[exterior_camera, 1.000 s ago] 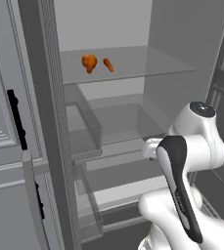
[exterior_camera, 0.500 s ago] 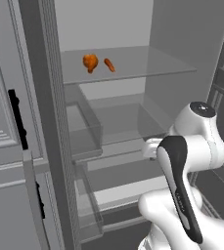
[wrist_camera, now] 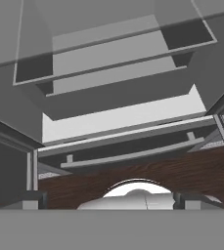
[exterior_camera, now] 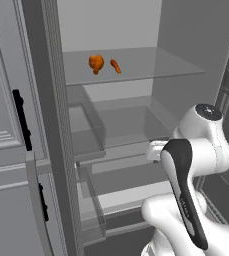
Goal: Place one carrot and one chicken drumstick in each tupperware on the nearby counter, to pack two identical lunches.
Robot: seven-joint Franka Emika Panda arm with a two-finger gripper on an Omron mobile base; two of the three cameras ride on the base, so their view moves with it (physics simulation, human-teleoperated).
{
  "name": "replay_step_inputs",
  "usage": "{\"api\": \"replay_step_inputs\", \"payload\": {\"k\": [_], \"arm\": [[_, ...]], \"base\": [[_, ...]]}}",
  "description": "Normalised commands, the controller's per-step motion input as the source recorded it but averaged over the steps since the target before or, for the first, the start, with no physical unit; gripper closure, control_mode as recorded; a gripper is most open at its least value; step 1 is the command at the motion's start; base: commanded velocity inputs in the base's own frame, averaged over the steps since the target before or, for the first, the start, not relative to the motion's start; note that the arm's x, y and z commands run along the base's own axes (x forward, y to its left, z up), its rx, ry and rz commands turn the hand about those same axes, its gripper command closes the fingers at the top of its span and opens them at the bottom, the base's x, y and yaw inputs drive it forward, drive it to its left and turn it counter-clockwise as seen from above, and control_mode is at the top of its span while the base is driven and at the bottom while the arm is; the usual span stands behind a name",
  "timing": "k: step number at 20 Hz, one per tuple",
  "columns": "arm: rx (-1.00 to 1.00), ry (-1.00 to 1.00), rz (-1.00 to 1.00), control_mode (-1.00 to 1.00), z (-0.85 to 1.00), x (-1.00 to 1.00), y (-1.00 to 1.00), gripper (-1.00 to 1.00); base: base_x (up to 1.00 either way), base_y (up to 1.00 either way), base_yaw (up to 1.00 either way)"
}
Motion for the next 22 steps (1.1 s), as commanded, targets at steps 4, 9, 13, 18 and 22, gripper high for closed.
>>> {"api": "replay_step_inputs", "payload": {"k": [4,9,13,18,22], "arm": [[-0.02,-0.62,0.0,-1.0,0.26,-0.26,0.0,-1.0],[0.0,-0.76,0.08,-1.0,0.67,-0.28,0.05,-1.0],[0.02,-0.45,0.01,-1.0,1.0,0.2,0.06,-1.0],[0.0,0.14,-0.01,-1.0,1.0,0.89,0.46,-1.0],[-0.06,0.29,-0.06,-1.0,0.64,1.0,0.51,-1.0]], "base": [[0.0,0.0,0.0],[0.0,0.0,0.0],[0.0,0.0,0.0],[0.0,0.0,0.0],[0.0,0.0,0.0]]}}
